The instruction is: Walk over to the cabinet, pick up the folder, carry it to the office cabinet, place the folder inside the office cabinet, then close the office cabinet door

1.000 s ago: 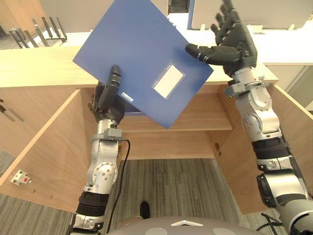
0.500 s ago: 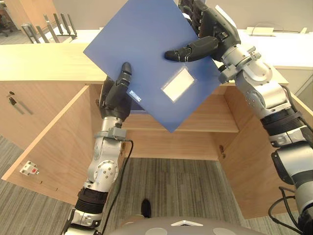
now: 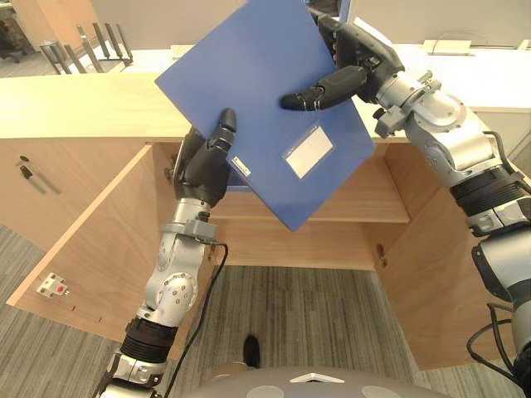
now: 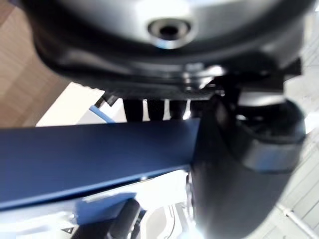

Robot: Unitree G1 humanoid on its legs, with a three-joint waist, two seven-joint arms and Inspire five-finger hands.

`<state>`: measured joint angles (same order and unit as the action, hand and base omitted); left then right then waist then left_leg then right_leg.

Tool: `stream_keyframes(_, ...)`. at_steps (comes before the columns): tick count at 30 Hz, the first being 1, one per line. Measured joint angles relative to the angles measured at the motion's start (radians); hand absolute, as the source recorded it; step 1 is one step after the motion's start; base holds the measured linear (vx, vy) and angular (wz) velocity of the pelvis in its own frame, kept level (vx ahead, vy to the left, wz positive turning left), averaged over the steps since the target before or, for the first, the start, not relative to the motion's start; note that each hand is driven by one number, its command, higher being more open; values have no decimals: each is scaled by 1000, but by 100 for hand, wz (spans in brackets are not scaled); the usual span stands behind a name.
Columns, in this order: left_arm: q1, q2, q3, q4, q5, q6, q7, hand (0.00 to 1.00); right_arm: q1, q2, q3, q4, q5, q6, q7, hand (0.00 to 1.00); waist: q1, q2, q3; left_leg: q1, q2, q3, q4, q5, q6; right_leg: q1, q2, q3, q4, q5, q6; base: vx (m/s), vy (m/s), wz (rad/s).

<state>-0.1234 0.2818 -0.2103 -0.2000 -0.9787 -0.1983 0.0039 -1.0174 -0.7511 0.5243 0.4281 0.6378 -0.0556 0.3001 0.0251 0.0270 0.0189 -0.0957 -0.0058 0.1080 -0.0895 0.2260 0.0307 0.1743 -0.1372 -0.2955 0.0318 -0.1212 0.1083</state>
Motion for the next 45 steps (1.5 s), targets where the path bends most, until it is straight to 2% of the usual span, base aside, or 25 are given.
stream_keyframes(3, 0, 28, -20, 0, -1, 2, 0, 0, 65, 12, -2, 23, 88, 1, 5, 0, 3, 0, 0, 0, 0, 0, 2, 0, 0, -1, 0, 0, 1, 0, 0, 0, 0, 0)
stream_keyframes(11, 0, 55, -58, 0, -4, 5, -12, 0, 229, 21, 39, 47, 290, 67, 25, 0, 6, 0, 0, 0, -1, 2, 3, 2, -2, -3, 0, 3, 0, 0, -1, 0, 0, 0)
stream_keyframes(15, 0, 59, -67, 2, -43, 9, -12, 0, 293, 30, 38, 15, 395, 56, 60, 0, 4, 0, 0, 0, -2, 8, 4, 1, -3, -7, 2, 14, 0, 1, -3, 0, 0, -6)
stream_keyframes(20, 0, 85, -71, 2, -44, 12, -34, 0, 350, 17, 37, -43, 445, 45, 61, 0, 6, -7, -2, 0, -2, 8, 4, 1, -3, -9, 2, 18, 1, 1, -3, 0, 0, -1)
stream_keyframes(24, 0, 131, -70, 2, -43, 43, -78, 0, 483, 1, 11, -143, 510, 43, 35, 0, 19, -26, -8, -1, -2, 8, 4, 0, -4, -10, 2, 21, 1, -3, -9, 0, 0, 0)
stream_keyframes(32, 1, 133, -41, 1, -31, 48, -178, 0, 706, 26, -96, -320, 516, -3, -2, 0, 20, -43, -17, -8, -3, 8, 3, 1, -4, -18, 1, 25, 7, -6, -13, 0, 0, 0)
stream_keyframes(33, 2, 133, -39, 1, -30, 48, -185, 100, 719, 28, -102, -334, 516, -4, -4, 0, 20, -43, -17, -8, -3, 8, 3, 1, -4, -18, 1, 25, 7, -6, -13, 0, 0, 0)
stream_keyframes(37, 17, 129, 4, -8, -39, 48, -228, 100, 813, 68, -112, -409, 518, -9, -7, 0, 2, -50, -24, -12, -3, 7, 3, 1, -4, -22, 1, 25, 7, -7, -15, 0, 0, 0)
stream_keyframes(40, 25, 94, 63, -77, -43, 29, -236, 100, 911, 168, -55, -445, 518, 6, 47, 0, -11, -62, -33, -20, -1, 8, 4, 1, -4, -32, 1, 27, 8, -8, -15, 0, 0, 0)
stream_keyframes(42, 76, 108, 92, -94, -44, 27, -254, 100, 957, 219, -37, -428, 513, 14, 73, 0, -21, -57, -35, -20, -2, 7, 3, 1, -4, -34, -1, 27, 13, -8, -15, 0, 0, 0)
stream_keyframes(45, 153, 106, 93, -94, -43, 32, -256, 100, 991, 220, -10, -405, 513, 41, 90, 0, -22, -58, -35, -19, 0, 7, 3, 2, -5, -36, 1, 27, 18, -11, -19, -14, -1, 0)
